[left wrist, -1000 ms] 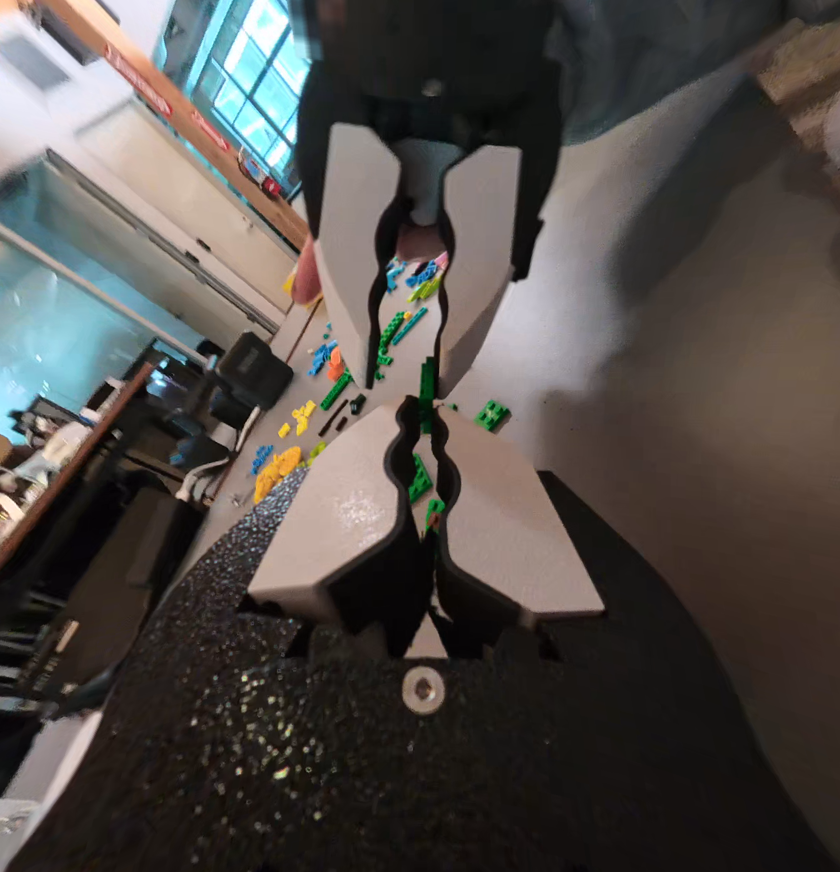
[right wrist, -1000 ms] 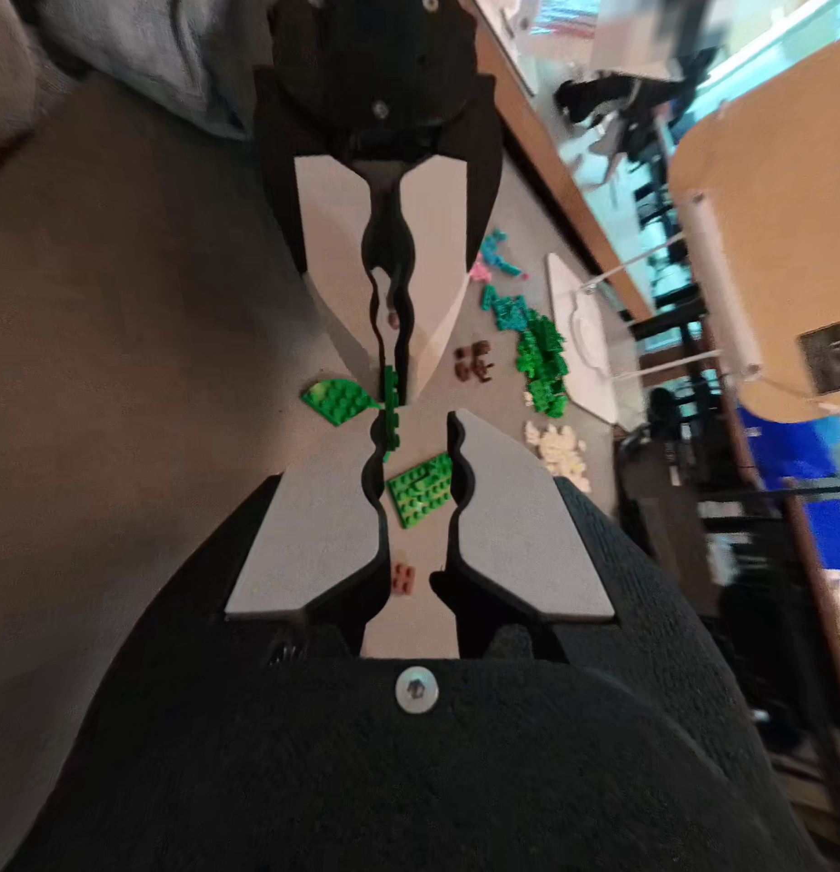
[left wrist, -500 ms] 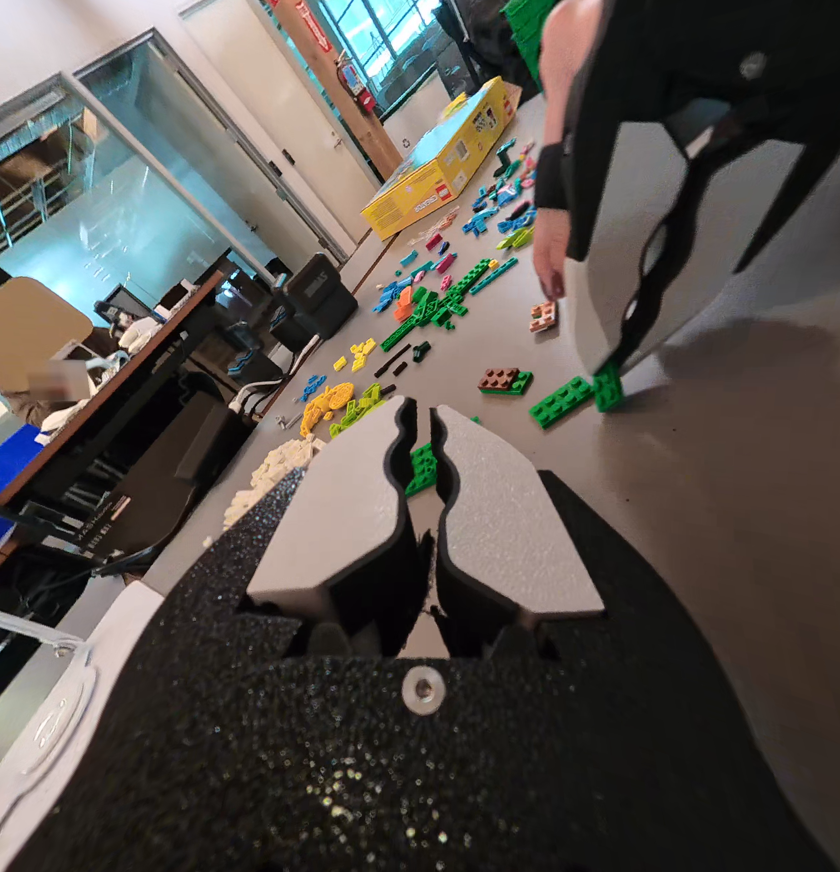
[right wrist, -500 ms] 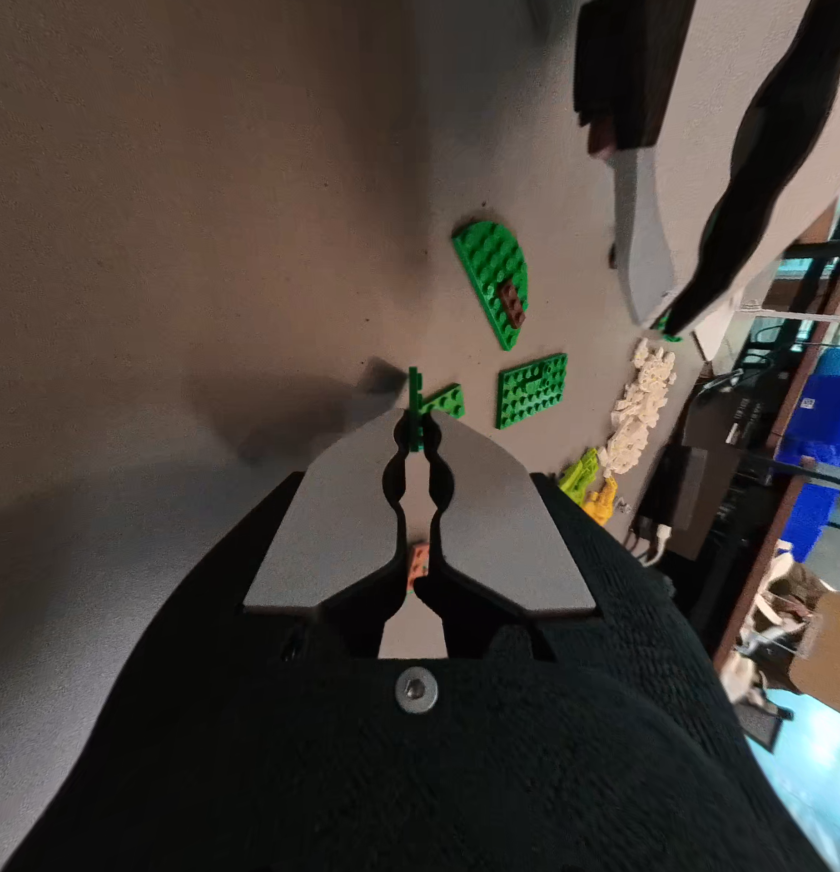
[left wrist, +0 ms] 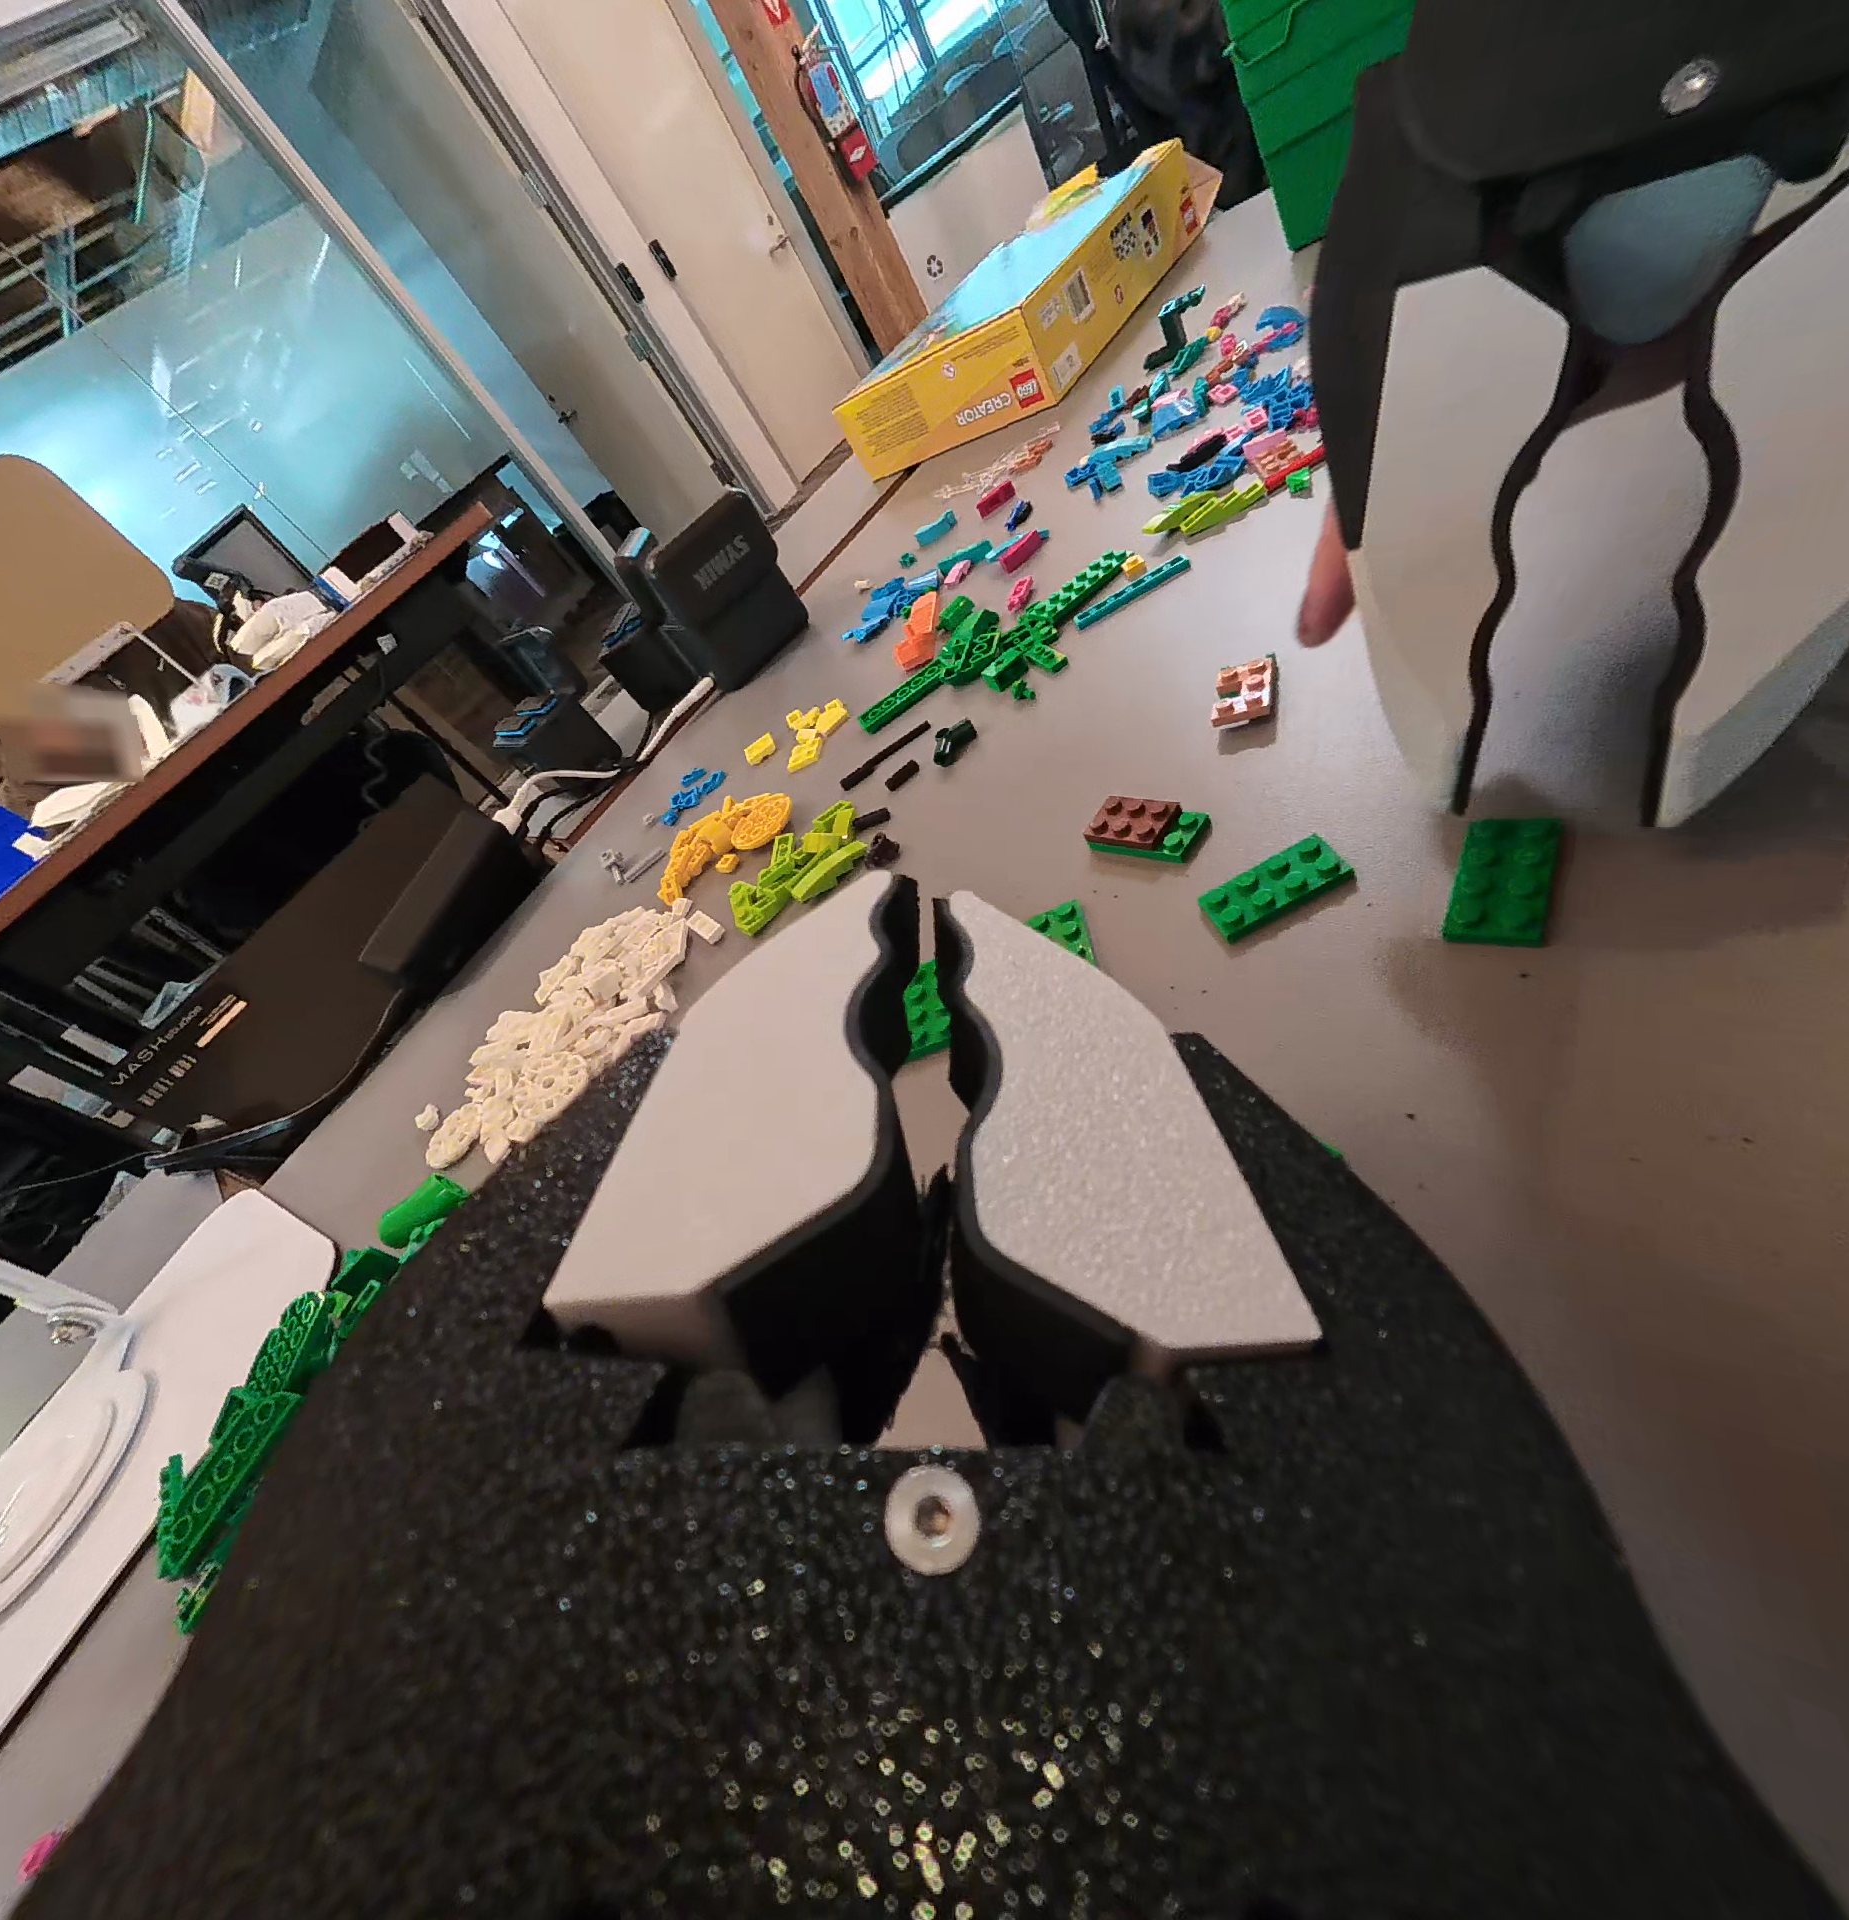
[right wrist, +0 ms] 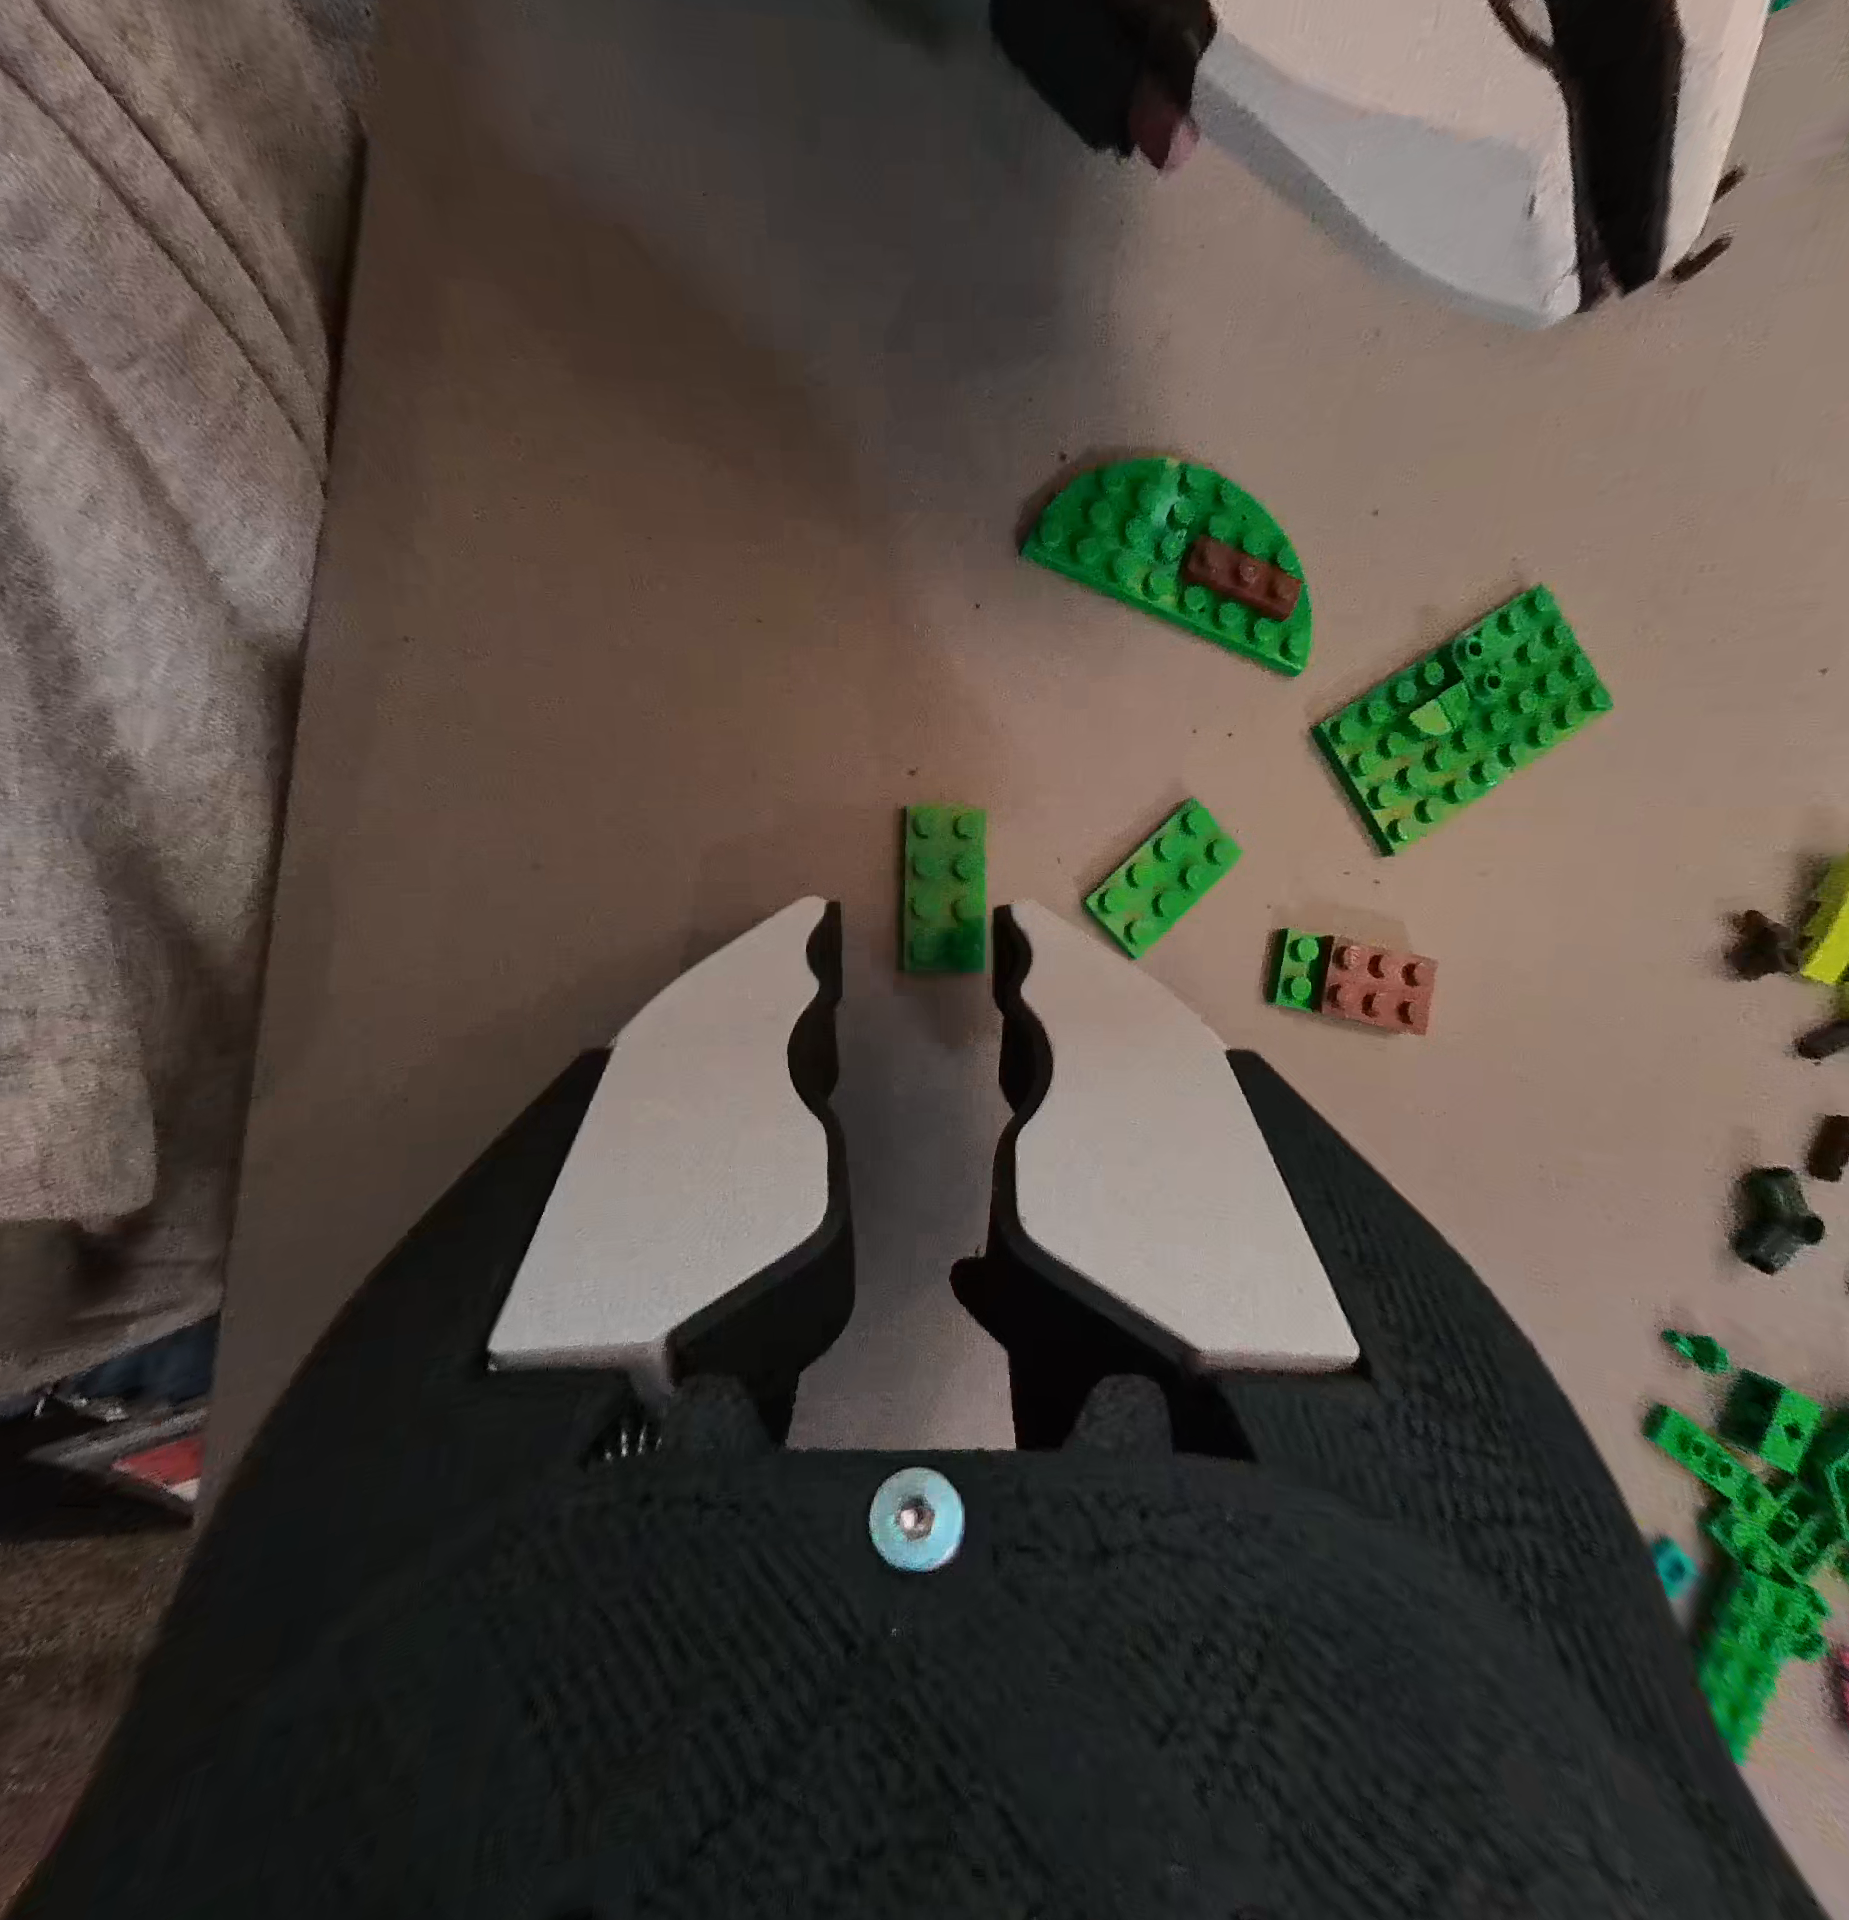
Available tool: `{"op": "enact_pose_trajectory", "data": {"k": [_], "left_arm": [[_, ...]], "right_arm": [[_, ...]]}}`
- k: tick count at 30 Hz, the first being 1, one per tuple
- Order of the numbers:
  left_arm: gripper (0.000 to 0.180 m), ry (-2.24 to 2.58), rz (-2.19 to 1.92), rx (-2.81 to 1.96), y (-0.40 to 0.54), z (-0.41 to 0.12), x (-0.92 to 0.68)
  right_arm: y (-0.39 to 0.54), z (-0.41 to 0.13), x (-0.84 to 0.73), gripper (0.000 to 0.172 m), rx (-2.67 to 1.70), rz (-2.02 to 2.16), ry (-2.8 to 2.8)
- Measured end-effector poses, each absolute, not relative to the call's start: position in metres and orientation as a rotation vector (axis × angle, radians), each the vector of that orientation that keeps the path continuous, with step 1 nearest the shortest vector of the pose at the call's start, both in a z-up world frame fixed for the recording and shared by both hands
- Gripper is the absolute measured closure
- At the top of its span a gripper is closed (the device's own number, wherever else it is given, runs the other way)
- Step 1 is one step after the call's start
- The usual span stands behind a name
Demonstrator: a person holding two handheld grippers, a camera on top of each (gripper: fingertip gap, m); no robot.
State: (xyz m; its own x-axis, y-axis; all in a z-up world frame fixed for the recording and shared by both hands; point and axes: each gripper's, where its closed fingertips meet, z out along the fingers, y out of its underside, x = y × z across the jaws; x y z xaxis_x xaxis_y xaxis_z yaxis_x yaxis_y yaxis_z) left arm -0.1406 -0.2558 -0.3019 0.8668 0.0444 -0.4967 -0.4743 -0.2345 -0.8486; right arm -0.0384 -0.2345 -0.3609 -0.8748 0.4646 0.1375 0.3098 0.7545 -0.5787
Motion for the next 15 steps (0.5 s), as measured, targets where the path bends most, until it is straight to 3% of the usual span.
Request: {"op": "enact_pose_trajectory", "data": {"k": [9,15], "left_arm": [[0.179,0.324,0.493,-1.718,-0.257,-0.296,-0.139],[0.18,0.312,0.462,-1.718,-0.257,-0.297,-0.138]], "right_arm": [[-0.235,-0.367,-0.07,0.162,-0.706,0.662,-2.488],[-0.232,-0.358,-0.076,0.126,-0.968,0.742,-2.316]]}}
